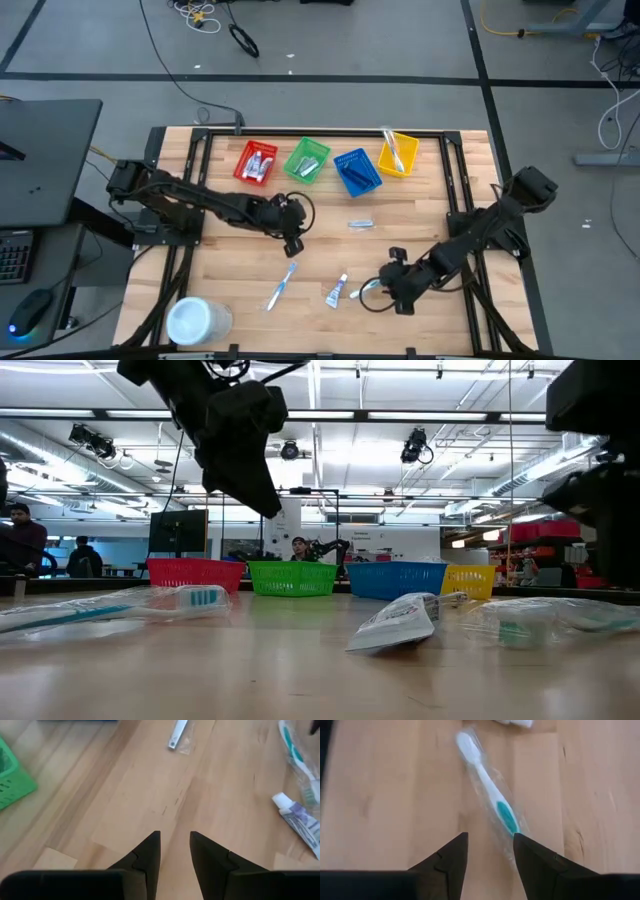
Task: Pick & Place Travel size toiletries
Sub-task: Put the light blue toothbrush in the yellow bin
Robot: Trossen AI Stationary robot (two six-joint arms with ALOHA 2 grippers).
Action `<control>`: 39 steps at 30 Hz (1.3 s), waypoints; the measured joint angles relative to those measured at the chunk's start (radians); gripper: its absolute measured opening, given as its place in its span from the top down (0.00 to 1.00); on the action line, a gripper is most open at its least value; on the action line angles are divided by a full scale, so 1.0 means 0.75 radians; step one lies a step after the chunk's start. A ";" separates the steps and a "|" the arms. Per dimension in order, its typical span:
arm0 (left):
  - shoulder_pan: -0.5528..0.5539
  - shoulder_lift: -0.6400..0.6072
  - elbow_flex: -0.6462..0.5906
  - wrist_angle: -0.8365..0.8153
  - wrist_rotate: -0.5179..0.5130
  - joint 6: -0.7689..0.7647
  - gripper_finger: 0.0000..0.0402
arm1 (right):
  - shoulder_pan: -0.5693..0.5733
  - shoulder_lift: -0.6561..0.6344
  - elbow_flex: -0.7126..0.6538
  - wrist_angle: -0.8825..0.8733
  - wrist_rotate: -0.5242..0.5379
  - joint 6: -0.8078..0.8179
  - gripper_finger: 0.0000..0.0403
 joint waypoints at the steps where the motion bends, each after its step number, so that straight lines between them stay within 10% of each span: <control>1: -0.006 0.000 0.000 0.001 -0.003 -0.005 0.72 | -0.001 0.019 0.000 0.003 -0.001 -0.010 0.59; 24: -0.010 0.000 0.000 0.029 -0.016 -0.054 0.72 | -0.055 0.060 0.071 0.091 0.129 -0.195 0.70; 39: -0.010 0.000 0.000 0.044 -0.014 -0.078 0.72 | -0.203 0.154 -0.054 0.145 -0.072 -0.276 0.70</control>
